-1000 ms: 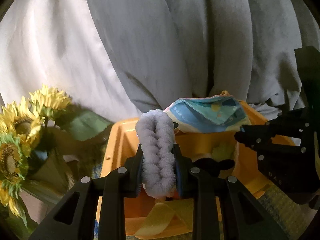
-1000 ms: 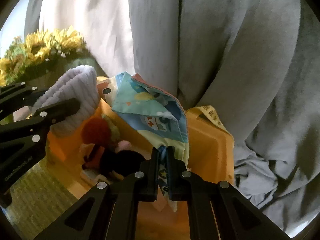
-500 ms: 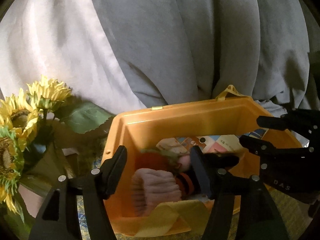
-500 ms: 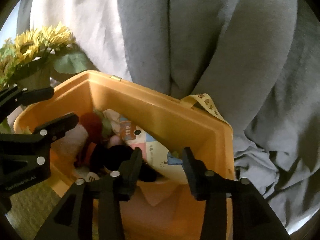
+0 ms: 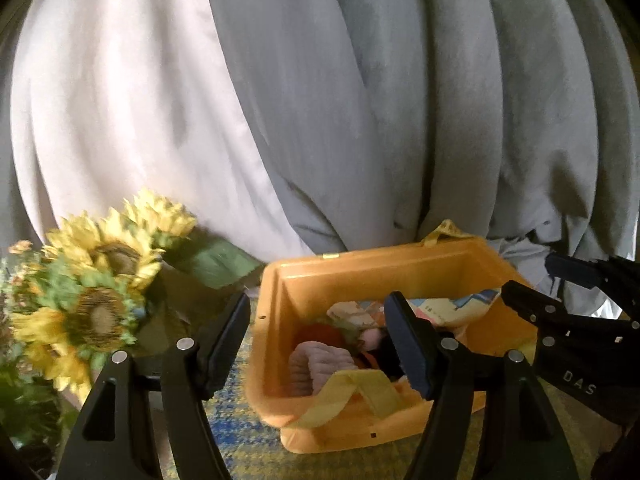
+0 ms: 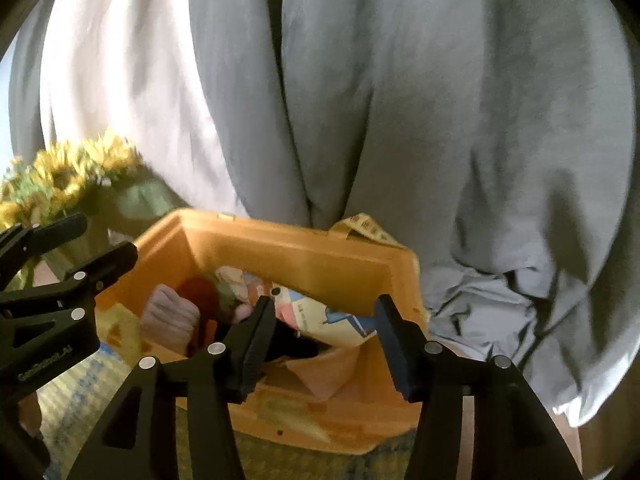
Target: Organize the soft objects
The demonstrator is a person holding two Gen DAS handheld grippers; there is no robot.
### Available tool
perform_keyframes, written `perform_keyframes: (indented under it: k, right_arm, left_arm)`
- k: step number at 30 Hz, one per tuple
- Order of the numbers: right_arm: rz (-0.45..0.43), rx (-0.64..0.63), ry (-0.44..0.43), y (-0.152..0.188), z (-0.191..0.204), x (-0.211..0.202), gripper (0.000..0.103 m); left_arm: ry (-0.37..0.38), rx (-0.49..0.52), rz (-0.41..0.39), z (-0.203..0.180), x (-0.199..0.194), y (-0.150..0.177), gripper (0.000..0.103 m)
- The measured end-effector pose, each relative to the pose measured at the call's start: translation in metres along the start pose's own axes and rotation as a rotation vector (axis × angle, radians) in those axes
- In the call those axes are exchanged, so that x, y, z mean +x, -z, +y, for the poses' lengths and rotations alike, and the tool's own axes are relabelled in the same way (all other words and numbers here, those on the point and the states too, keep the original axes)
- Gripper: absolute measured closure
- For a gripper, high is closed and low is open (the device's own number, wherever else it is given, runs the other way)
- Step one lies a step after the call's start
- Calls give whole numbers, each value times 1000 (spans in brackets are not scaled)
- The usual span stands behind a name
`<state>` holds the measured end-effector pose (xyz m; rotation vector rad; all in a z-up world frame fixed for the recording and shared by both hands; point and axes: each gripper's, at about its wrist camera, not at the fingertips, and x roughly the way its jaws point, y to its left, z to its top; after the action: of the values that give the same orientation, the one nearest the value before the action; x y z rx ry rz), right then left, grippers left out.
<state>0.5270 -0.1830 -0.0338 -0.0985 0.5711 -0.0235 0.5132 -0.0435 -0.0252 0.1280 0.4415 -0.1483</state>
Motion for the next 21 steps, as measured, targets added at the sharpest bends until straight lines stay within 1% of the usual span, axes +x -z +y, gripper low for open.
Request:
perform_keyframes:
  k: [1,4,6,9,10,14,16,21]
  right_arm:
    - [-10,16,3,1,-1,-7,43]
    - [-43,56,23,3,-1,-34,35]
    - [-71,70,41,5,1,-55,32]
    - [-113,80,63,9,6,-81,23]
    - [-122,82,70,10,7,-89,20]
    - [-147,102,81,17,13,-122,16]
    - [-162,115,85,23,16,-141,13]
    - [-188,132,119,37,26,-178,10]
  left_arm:
    - [-4,-2,-9,1,-8,0,28]
    - [-24,-3,-47,3,-35,1,24]
    - [-50,10,-75,3,-55,2,19]
    - [-78,20,-110,2,-81,5,15]
    - [-87,20,-120,2,-91,6,12]
    - [-100,21,-152,5,-126,11,6]
    - [-98,23,-162,6,-142,15,0]
    - [-103,35,-188,16,-179,25,0]
